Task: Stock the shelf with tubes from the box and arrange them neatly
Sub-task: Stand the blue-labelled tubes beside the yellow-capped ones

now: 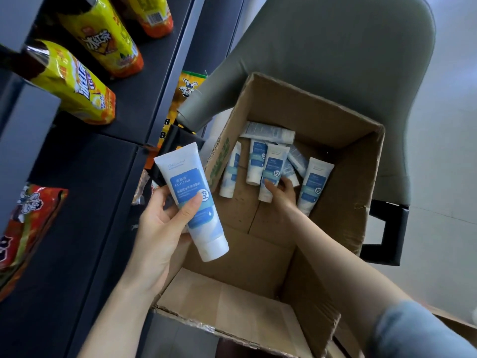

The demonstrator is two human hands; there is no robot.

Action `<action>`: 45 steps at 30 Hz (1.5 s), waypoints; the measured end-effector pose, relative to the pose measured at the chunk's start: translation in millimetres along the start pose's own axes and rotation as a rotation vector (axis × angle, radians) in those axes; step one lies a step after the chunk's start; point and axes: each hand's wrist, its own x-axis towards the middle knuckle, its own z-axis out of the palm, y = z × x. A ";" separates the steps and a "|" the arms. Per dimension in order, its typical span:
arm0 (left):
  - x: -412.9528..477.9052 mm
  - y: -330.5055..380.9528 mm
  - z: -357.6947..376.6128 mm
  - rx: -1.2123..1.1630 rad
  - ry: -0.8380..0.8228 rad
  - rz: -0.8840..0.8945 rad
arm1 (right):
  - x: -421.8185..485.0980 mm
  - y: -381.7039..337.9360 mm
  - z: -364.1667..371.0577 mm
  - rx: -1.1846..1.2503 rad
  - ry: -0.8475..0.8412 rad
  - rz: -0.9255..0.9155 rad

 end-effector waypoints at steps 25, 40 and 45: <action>-11.4 0.5 -7.1 -0.083 0.015 -0.064 | 6.6 3.1 13.7 -0.229 -0.095 -0.229; -119.7 -30.8 -36.4 -0.108 0.136 0.082 | -146.4 -9.4 -7.9 0.104 -0.409 -0.445; -180.6 -33.1 -62.0 -0.098 0.235 0.196 | -206.5 -16.2 -10.2 0.060 -0.560 -0.567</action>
